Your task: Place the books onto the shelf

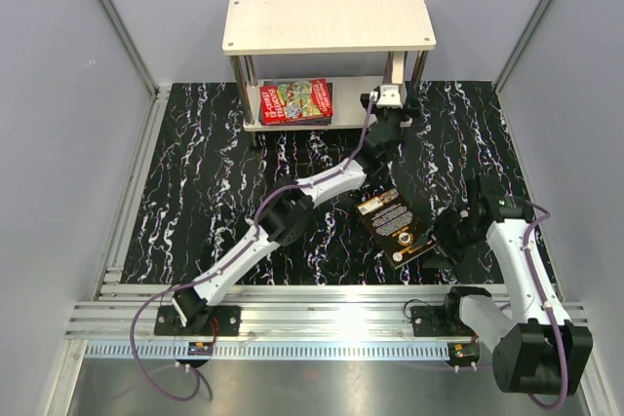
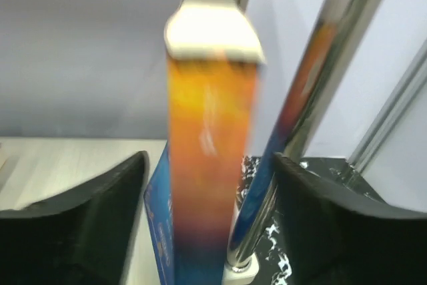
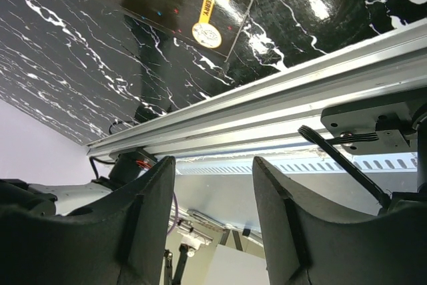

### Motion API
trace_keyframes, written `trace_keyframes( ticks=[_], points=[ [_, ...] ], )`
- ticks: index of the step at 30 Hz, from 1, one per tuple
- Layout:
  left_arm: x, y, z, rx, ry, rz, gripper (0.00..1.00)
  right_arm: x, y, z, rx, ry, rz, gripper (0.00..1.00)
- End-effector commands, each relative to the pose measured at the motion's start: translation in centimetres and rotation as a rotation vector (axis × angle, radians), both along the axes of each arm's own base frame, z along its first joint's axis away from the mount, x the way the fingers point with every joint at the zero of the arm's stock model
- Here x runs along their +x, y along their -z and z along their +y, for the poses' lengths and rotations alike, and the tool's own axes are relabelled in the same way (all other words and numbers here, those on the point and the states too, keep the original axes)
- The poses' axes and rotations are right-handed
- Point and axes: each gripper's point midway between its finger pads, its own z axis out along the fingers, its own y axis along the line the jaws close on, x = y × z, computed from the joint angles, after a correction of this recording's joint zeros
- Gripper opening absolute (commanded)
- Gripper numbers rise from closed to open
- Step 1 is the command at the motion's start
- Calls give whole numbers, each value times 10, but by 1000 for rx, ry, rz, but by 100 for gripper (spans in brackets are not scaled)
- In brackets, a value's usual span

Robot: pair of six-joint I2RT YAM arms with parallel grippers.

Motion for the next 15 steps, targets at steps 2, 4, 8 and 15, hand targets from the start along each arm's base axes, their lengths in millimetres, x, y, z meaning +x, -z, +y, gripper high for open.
trace_keyframes(
  ticks=[2, 4, 8, 15],
  points=[
    [-11, -51, -12, -186, 98, -107, 99, -7, -1, 0, -7, 15, 3, 57],
    [-12, -49, -15, -186, 111, -99, 99, -9, -1, 0, -9, 17, 1, 57],
    [-17, -47, -22, -170, 135, -92, 99, -13, -1, 0, -10, 19, 0, 57],
    [-23, -44, -26, -156, 151, -77, 99, -16, 0, 2, 2, 24, -8, 57]
  ],
)
